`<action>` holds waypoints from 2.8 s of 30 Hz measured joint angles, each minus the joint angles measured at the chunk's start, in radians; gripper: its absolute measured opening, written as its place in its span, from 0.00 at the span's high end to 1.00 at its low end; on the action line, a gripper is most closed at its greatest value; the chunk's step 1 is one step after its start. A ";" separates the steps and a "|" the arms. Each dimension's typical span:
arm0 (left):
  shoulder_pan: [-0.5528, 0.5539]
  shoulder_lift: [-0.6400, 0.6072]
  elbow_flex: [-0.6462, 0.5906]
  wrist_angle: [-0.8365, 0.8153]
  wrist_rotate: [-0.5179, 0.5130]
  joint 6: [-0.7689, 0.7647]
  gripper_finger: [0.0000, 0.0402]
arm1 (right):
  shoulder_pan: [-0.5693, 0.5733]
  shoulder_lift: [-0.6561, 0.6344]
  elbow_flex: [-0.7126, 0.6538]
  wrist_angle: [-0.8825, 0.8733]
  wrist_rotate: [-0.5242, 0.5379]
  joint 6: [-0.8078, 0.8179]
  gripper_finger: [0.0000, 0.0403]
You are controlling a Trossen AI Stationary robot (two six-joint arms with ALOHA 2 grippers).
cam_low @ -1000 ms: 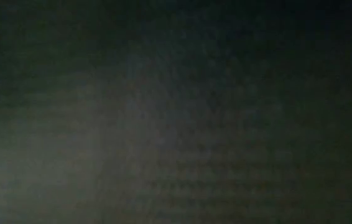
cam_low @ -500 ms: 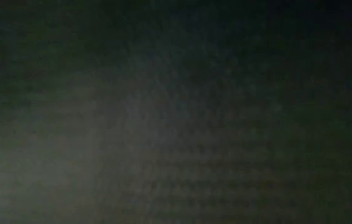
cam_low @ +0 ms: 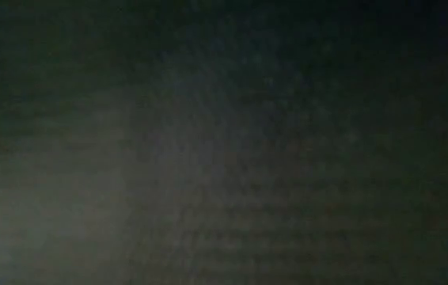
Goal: Sort microfiber towel by color & place in baskets
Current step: Put the blue towel into the bottom transparent bin, then put the white towel into the top transparent bin
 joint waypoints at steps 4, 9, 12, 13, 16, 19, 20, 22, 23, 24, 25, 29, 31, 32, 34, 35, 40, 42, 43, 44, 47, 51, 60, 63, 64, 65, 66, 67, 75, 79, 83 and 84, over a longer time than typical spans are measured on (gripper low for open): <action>-0.059 -0.076 -0.057 0.001 0.033 -0.150 1.00 | 0.000 0.000 0.000 0.000 0.014 -0.005 0.58; -0.143 -0.123 -0.107 -0.001 0.030 -0.384 1.00 | 0.000 0.000 0.000 -0.001 0.024 -0.015 0.58; -0.187 -0.122 -0.113 0.010 0.030 -0.477 1.00 | 0.000 0.000 0.000 0.000 0.024 -0.016 0.58; -0.199 -0.119 -0.113 0.021 0.030 -0.490 1.00 | 0.000 0.000 0.000 0.000 0.024 -0.016 0.58; -0.216 -0.099 -0.113 0.072 0.029 -0.476 1.00 | 0.000 0.000 0.000 -0.001 0.024 -0.016 0.58; -0.215 -0.084 -0.113 0.115 0.027 -0.435 1.00 | 0.000 0.000 0.000 -0.001 0.024 -0.016 0.58; -0.213 -0.077 -0.113 0.134 0.026 -0.417 1.00 | 0.000 0.000 0.000 0.000 0.024 -0.016 0.58; -0.205 -0.066 -0.113 0.161 0.018 -0.384 1.00 | -0.001 0.000 0.000 0.000 0.024 -0.016 0.58; -0.202 -0.064 -0.113 0.170 0.005 -0.371 0.99 | -0.002 0.000 0.000 0.000 0.024 -0.016 0.58; -0.199 -0.063 -0.113 0.177 -0.004 -0.362 0.98 | -0.002 0.000 0.000 -0.001 0.024 -0.016 0.58; -0.196 -0.061 -0.113 0.184 -0.015 -0.353 0.98 | -0.002 0.000 0.000 -0.001 0.024 -0.016 0.58; -0.191 -0.056 -0.113 0.187 -0.053 -0.344 0.93 | -0.002 0.000 0.000 -0.001 0.024 -0.024 0.58; -0.191 -0.056 -0.113 0.188 -0.054 -0.344 0.92 | -0.003 0.000 0.000 -0.001 0.024 -0.035 0.58; -0.191 -0.056 -0.113 0.191 -0.055 -0.344 0.91 | -0.003 0.000 0.000 -0.001 0.024 -0.041 0.58; -0.191 -0.056 -0.113 0.200 -0.055 -0.345 0.89 | -0.003 0.000 0.000 -0.001 0.024 -0.054 0.58; -0.190 -0.057 -0.113 0.212 -0.056 -0.345 0.89 | -0.003 0.000 0.000 -0.001 0.024 -0.054 0.58; -0.189 -0.056 -0.113 0.288 -0.148 -0.344 0.84 | -0.003 0.000 0.000 -0.001 0.024 -0.054 0.58; -0.189 -0.057 -0.113 0.304 -0.191 -0.316 0.83 | -0.003 0.000 0.000 -0.001 0.024 -0.054 0.58; -0.189 -0.057 -0.113 0.308 -0.205 -0.299 0.82 | -0.003 0.000 0.000 -0.001 0.024 -0.054 0.58; -0.189 -0.057 -0.113 0.307 -0.215 -0.277 0.82 | -0.003 0.000 0.000 -0.001 0.024 -0.054 0.58; -0.187 -0.057 -0.113 0.306 -0.221 -0.218 0.81 | -0.003 0.000 0.000 -0.001 0.024 -0.054 0.58; -0.176 -0.057 -0.113 0.306 -0.233 -0.195 0.81 | -0.003 0.000 0.000 -0.001 0.024 -0.054 0.58; -0.083 -0.065 -0.113 0.323 -0.499 -0.027 0.80 | -0.003 0.000 0.000 -0.001 0.023 -0.054 0.58; -0.034 -0.066 -0.113 0.349 -0.500 0.038 0.80 | -0.003 0.000 0.000 -0.001 0.023 -0.053 0.58; -0.016 -0.066 -0.113 0.359 -0.501 0.057 0.80 | -0.003 0.000 0.000 -0.001 0.023 -0.053 0.58; 0.003 -0.066 -0.113 0.374 -0.514 0.070 0.80 | -0.003 0.000 0.000 -0.001 0.023 -0.053 0.58; 0.020 -0.066 -0.113 0.393 -0.536 0.077 0.80 | -0.003 0.000 0.000 -0.001 0.023 -0.053 0.58; 0.037 -0.066 -0.113 0.415 -0.565 0.086 0.80 | -0.003 0.000 0.000 -0.001 0.023 -0.053 0.58; 0.151 -0.068 -0.113 0.625 -0.519 0.305 0.81 | -0.003 0.000 0.000 0.000 0.079 -0.049 0.58; 0.164 -0.078 -0.113 0.628 -0.523 0.337 0.81 | -0.014 0.000 0.000 0.000 0.132 -0.063 0.58; 0.163 -0.084 -0.113 0.629 -0.523 0.347 0.81 | -0.048 0.000 0.000 0.000 0.138 -0.103 0.58; 0.161 -0.084 -0.113 0.629 -0.522 0.347 0.81 | -0.057 0.000 0.000 0.000 0.138 -0.113 0.58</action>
